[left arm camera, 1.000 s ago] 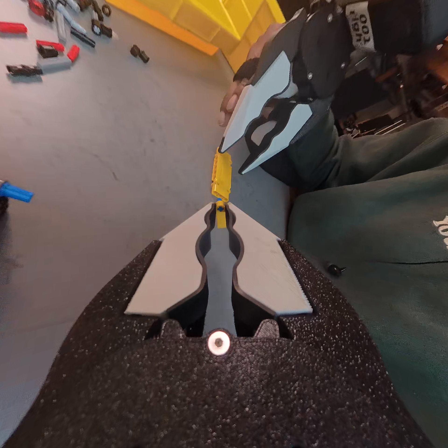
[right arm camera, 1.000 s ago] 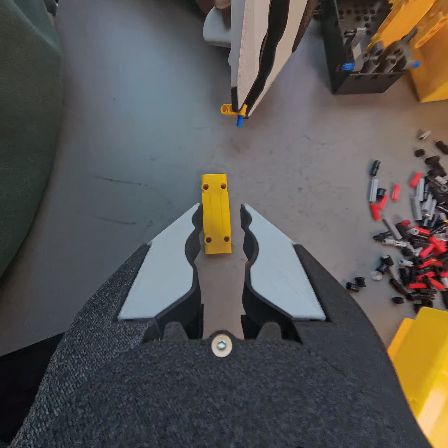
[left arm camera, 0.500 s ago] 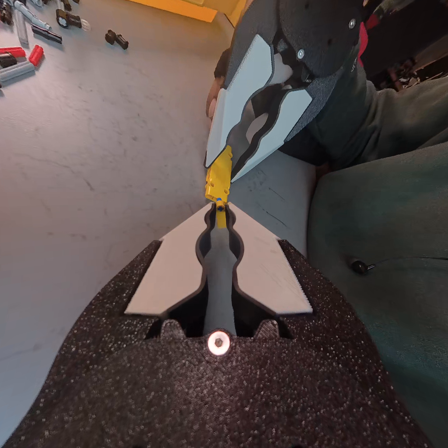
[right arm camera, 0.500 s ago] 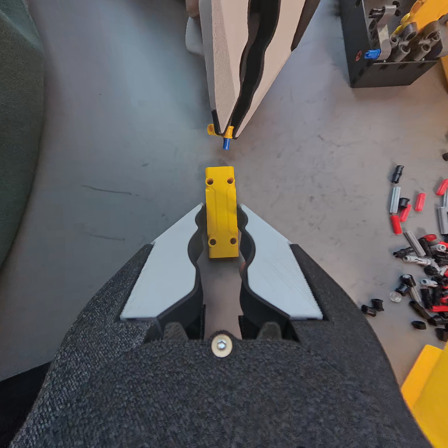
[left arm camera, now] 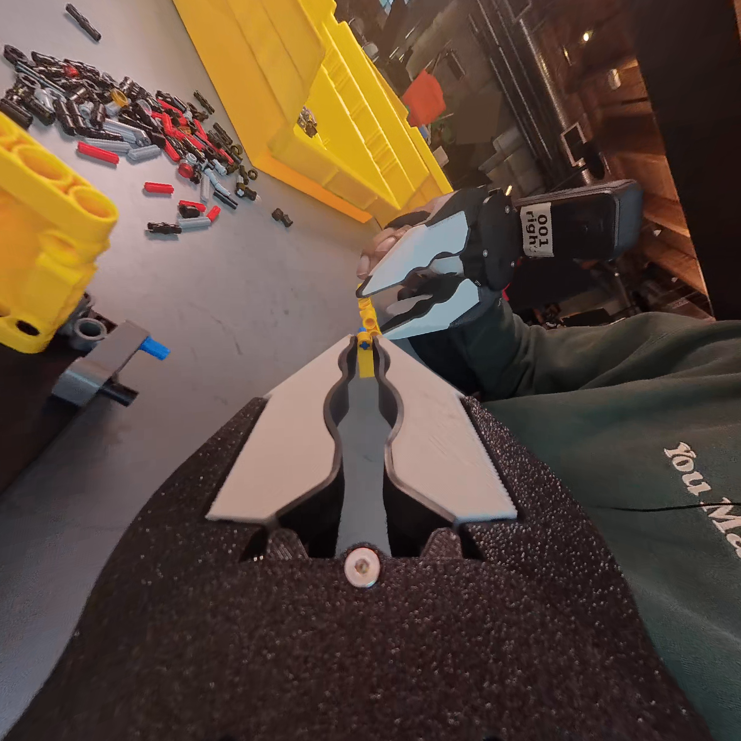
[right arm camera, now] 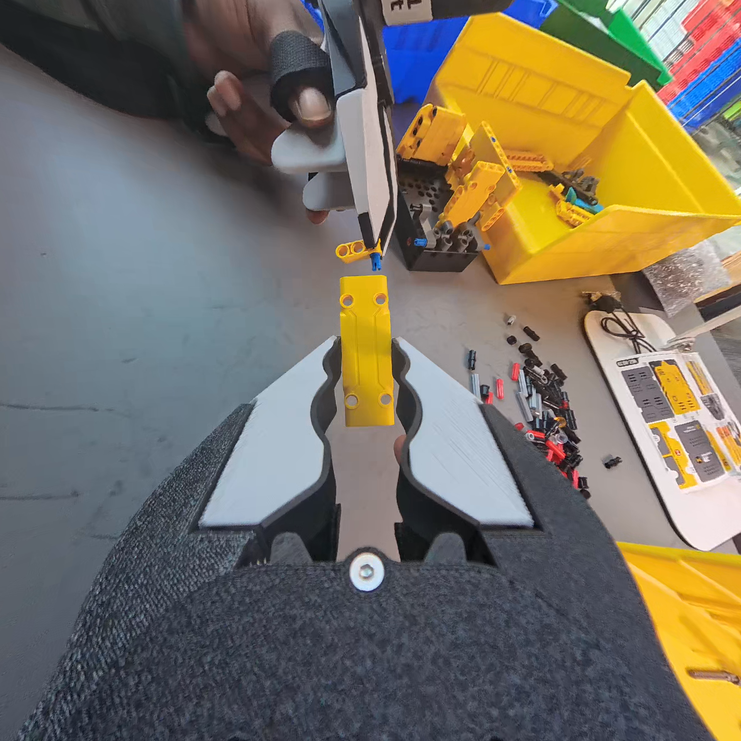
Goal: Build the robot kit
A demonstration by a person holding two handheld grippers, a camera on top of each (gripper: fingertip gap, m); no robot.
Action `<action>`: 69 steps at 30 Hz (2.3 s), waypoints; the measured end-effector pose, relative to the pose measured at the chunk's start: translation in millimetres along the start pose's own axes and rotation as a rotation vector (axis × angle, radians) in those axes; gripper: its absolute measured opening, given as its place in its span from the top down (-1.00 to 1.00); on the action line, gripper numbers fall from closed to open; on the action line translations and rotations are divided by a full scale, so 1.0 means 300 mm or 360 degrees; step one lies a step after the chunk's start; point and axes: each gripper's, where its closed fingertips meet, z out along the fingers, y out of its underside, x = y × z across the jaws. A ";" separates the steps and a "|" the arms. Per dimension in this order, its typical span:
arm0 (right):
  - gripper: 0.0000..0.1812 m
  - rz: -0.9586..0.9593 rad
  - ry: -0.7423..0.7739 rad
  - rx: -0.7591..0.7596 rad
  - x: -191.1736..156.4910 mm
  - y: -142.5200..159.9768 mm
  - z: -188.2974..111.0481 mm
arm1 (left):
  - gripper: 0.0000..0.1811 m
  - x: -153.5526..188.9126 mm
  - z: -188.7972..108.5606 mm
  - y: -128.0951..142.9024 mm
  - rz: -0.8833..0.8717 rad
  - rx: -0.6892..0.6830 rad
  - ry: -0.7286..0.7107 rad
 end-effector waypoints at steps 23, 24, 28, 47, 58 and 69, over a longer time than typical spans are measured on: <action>0.73 -0.0113 0.0055 -0.0093 -0.010 0.028 0.038 | 0.93 -0.029 0.002 0.021 0.0076 -0.0074 -0.0110; 0.73 -0.0147 0.0065 -0.0161 -0.010 0.050 0.041 | 0.93 -0.035 0.001 0.024 0.0101 -0.0086 -0.0138; 0.73 -0.0132 -0.0061 -0.0388 -0.051 0.118 0.051 | 0.93 -0.042 0.006 0.037 0.0163 -0.0133 -0.0185; 0.72 0.0613 -0.0746 -0.0782 -0.074 0.155 0.028 | 0.93 -0.027 0.008 0.050 0.0211 -0.0180 -0.0157; 0.95 -0.0027 -0.0227 -0.0686 -0.121 0.120 0.008 | 0.93 -0.034 0.008 0.051 0.0233 -0.0187 -0.0183; 0.71 0.0455 -0.0286 -0.0537 -0.121 0.076 -0.003 | 0.93 -0.040 0.012 0.056 0.0250 -0.0198 -0.0196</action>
